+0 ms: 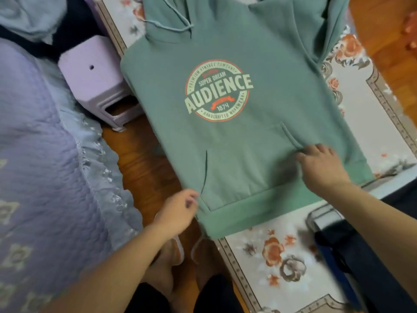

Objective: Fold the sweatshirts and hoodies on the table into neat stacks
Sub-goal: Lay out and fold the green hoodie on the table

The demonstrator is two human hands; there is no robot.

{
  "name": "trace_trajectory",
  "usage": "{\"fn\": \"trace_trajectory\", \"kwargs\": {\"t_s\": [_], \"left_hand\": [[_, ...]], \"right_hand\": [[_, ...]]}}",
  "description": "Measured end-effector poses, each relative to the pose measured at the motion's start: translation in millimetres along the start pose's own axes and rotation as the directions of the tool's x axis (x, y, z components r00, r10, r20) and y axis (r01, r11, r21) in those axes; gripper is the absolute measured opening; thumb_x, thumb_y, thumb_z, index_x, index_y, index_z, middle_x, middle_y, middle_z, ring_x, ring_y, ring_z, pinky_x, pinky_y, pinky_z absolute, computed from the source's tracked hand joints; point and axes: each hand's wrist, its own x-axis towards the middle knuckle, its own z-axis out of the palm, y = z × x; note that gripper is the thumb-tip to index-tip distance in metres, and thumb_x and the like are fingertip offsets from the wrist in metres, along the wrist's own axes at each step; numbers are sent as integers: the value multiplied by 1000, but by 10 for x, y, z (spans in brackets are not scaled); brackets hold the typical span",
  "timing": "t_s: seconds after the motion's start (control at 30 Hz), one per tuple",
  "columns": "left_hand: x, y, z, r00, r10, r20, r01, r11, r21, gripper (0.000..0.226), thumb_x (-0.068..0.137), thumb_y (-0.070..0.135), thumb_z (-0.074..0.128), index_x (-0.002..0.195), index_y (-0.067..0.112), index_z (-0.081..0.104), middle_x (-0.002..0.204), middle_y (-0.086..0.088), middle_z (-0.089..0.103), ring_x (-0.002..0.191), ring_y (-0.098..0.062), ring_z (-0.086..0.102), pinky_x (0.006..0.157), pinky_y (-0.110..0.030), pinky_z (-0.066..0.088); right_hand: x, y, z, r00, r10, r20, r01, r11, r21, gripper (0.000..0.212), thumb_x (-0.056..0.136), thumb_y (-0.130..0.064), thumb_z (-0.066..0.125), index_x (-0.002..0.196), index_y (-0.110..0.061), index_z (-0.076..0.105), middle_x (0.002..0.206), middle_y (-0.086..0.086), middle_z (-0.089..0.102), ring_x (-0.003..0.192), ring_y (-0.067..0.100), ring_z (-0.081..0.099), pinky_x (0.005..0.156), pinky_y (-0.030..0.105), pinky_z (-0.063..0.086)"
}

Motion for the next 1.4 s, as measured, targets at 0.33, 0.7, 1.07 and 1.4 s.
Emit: {"fn": "trace_trajectory", "kwargs": {"t_s": [0.33,0.7,1.07,1.4], "left_hand": [[1017,51,-1706,982,7,-190,-3,1000,17,17,101,23,52,108,34,63,101,7,72,83,-11,67,73,-27,51],[2754,1269,-2102,961,273,31,-197,605,771,97,88,62,64,160,46,1,170,-7,-12,156,-36,-7,124,-54,10],[3291,2115,-1764,990,139,12,-106,694,713,123,69,78,73,149,61,-18,162,2,-38,150,-40,-30,111,-80,7],[3310,2318,-1756,999,39,7,-32,691,722,129,66,69,83,152,58,-12,163,0,-35,150,-42,-29,111,-81,9]], "right_hand": [[1233,-1101,-1051,993,88,-77,-25,802,597,61,86,-1,50,145,-14,49,147,17,46,133,41,43,112,41,35],[2270,-64,-1729,829,558,25,-439,623,648,64,90,-10,58,151,-10,38,150,23,36,135,44,40,112,48,36],[2837,1060,-1809,636,762,121,-461,250,852,81,92,-41,62,157,-15,22,156,16,36,136,41,43,107,53,44],[3650,1496,-2018,703,675,223,-339,43,940,44,85,-26,75,123,-8,63,116,11,64,99,28,63,64,27,46]]}}
